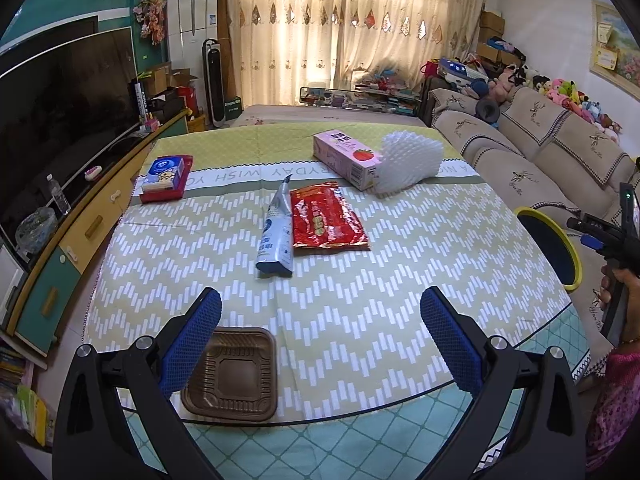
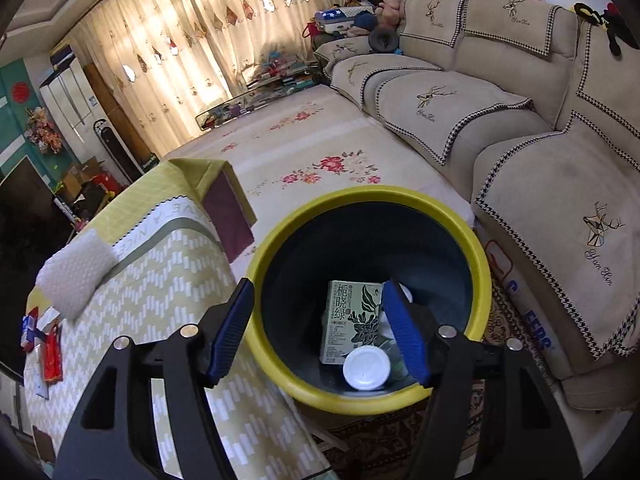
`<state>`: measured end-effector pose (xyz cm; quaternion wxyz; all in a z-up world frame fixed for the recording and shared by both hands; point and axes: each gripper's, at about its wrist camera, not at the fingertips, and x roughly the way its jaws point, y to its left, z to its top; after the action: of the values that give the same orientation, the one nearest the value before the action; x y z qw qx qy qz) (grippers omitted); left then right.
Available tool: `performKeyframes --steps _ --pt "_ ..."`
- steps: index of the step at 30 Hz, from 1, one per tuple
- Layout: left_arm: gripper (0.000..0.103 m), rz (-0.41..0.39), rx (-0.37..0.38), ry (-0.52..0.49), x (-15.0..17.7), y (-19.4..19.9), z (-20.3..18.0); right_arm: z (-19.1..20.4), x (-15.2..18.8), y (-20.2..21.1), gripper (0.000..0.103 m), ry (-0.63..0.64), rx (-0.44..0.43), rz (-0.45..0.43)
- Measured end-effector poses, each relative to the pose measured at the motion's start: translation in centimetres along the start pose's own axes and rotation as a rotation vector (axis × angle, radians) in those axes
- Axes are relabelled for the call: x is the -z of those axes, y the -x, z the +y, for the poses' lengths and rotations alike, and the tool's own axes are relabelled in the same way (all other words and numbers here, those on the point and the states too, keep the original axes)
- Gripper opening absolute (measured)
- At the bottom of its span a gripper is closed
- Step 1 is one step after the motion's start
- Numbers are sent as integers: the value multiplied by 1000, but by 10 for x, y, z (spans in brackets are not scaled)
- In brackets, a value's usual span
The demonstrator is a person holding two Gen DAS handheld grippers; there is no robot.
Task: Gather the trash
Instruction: 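Grasp the brown plastic tray with the left tool and drop it into the bin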
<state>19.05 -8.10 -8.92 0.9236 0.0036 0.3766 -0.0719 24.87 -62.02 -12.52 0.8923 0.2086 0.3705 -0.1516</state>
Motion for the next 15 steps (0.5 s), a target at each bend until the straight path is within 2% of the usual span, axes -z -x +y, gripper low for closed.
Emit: performKeyframes --steps 7,15 --pt "98 24 -52 -1 12 2 23 13 11 13 68 19 -47 3" --pt "98 82 -83 -25 30 -16 45 40 20 11 68 68 -92 39"
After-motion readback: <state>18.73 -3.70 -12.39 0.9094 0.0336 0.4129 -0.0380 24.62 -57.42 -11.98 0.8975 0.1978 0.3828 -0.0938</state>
